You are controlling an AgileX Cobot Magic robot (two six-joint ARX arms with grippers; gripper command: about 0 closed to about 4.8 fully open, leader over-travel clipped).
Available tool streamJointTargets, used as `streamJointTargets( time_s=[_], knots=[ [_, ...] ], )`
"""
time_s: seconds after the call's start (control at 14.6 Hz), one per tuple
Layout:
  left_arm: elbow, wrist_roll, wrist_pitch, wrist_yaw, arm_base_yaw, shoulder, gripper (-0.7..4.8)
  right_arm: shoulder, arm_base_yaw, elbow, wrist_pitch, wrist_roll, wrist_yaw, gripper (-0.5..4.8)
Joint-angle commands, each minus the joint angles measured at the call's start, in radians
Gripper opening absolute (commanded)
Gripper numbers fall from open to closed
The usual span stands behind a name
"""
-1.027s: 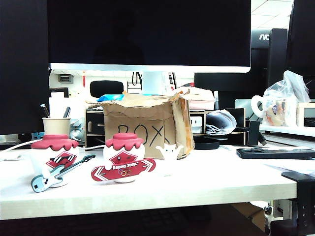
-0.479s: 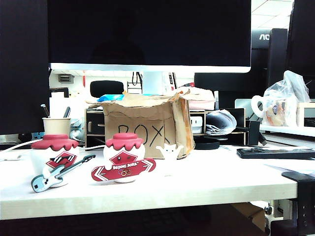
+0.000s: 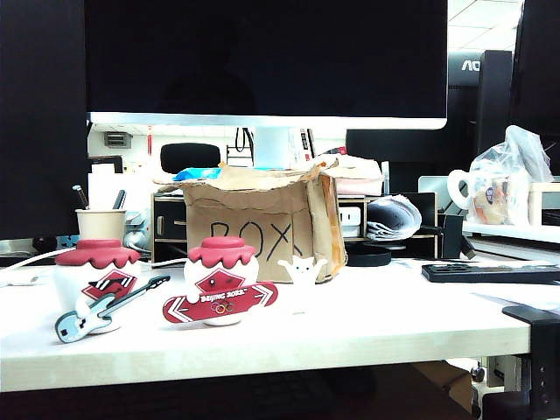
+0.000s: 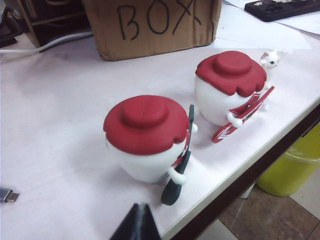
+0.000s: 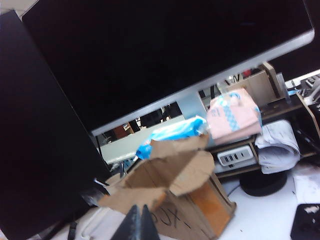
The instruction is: Put the doll that is least similar in size compared to the others into the paper box.
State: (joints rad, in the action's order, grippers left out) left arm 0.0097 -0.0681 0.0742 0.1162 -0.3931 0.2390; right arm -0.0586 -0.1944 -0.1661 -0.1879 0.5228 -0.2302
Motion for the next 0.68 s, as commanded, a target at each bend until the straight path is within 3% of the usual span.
streamJointTargets(
  time_s=[0.07,0.21,0.34,0.41,0.62,0.68],
  knots=[
    [0.002,-0.003,-0.008,0.0,0.001,0.0,-0.05,-0.168,-0.001,-0.164,0.118,-0.011,-0.01,-0.06],
    [0.002,-0.003,-0.008,0.0,0.001,0.0,-0.05,-0.388,-0.003,-0.289,0.25,-0.163,-0.08,-0.06],
    [0.002,-0.003,-0.008,0.001,0.001,0.0,-0.05,-0.734,-0.005,-0.431,0.353,-0.317,-0.332,-0.06],
    [0.002,-0.003,-0.008,0.0,0.001,0.0,-0.05,-0.862,-0.026,-0.486,0.391,-0.368,-0.406,-0.06],
    [0.002,-0.003,-0.008,0.0,0.001,-0.001,-0.05,-1.175,-0.146,-0.622,0.477,-0.56,-0.415,-0.04],
    [0.002,-0.003,-0.008,0.0,0.001,-0.001,-0.05,-1.257,-0.197,-0.665,0.505,-0.612,-0.389,0.3]
  ],
)
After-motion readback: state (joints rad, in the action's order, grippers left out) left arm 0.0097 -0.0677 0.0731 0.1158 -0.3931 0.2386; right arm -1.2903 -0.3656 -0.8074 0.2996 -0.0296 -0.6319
